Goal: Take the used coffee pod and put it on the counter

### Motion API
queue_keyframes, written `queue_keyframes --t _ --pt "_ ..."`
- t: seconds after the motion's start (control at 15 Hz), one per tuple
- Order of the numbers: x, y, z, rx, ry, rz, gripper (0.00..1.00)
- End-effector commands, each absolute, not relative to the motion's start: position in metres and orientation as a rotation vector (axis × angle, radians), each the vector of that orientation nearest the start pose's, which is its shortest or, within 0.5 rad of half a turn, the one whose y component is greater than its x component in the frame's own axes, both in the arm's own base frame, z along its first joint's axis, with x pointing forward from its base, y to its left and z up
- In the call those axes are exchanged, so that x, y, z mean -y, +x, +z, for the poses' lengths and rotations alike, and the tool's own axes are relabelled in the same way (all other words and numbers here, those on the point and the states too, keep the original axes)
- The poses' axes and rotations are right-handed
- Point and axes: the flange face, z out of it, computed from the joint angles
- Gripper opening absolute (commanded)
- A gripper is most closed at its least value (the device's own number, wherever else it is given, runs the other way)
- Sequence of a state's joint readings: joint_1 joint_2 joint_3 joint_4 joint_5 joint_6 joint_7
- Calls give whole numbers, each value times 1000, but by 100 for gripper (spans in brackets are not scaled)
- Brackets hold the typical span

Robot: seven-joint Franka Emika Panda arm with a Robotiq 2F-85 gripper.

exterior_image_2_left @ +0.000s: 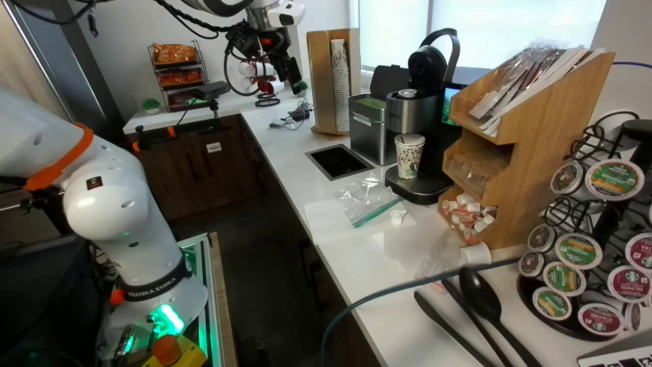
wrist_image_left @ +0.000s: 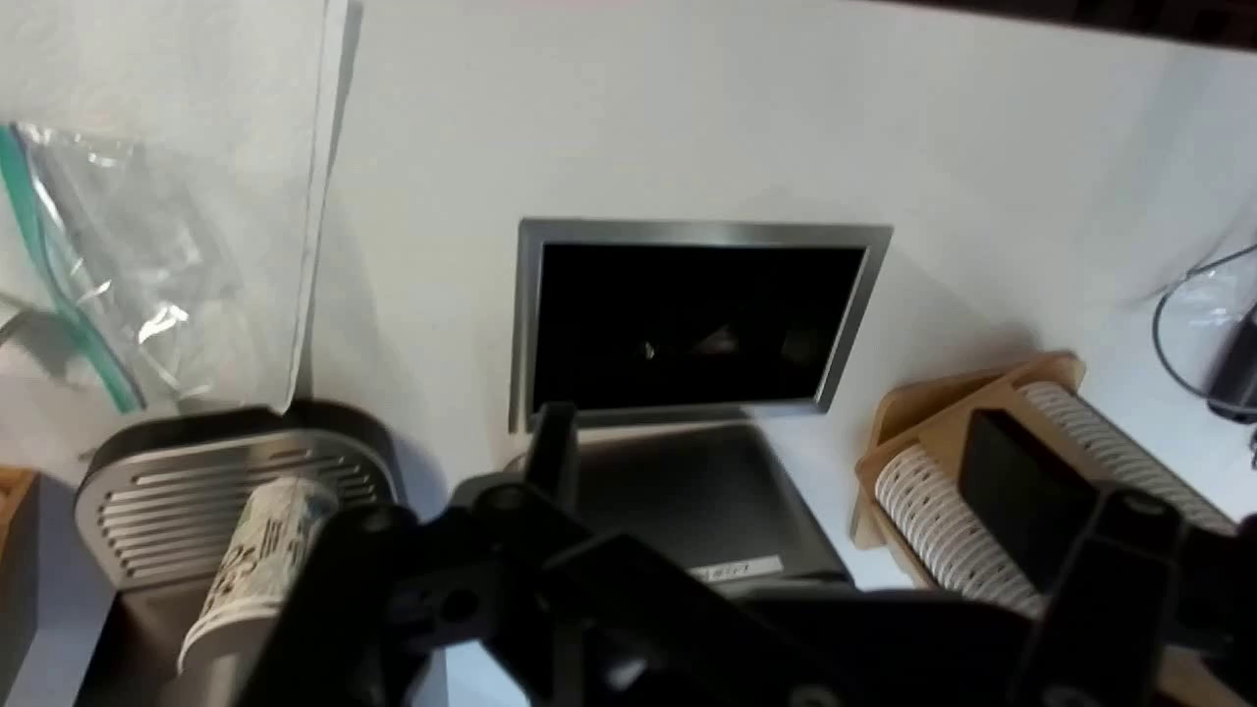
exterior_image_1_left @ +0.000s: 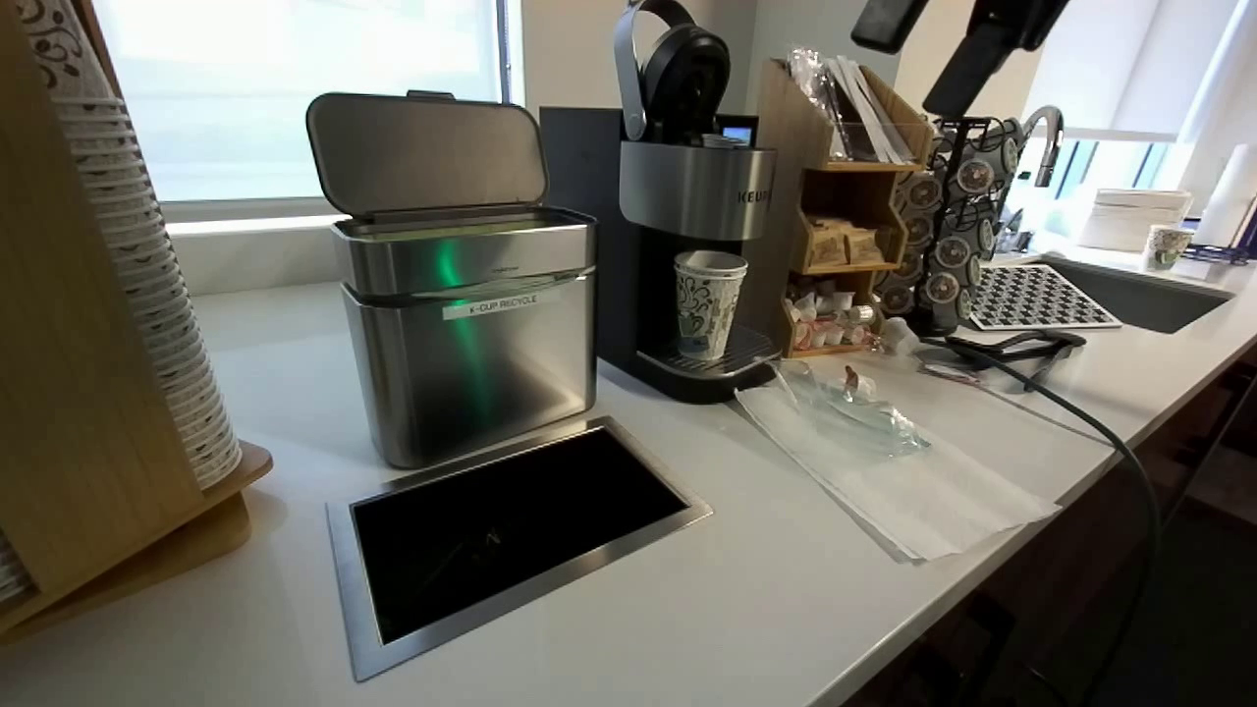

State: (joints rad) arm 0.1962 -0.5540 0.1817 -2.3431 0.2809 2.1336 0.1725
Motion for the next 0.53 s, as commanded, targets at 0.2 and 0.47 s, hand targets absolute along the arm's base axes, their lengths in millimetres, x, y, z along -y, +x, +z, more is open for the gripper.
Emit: queue_keyframes --t 0.2,0.47 --pt "-117 457 589 215 -2824 -792 100" --pt "-77 514 580 123 -2805 -832 100"
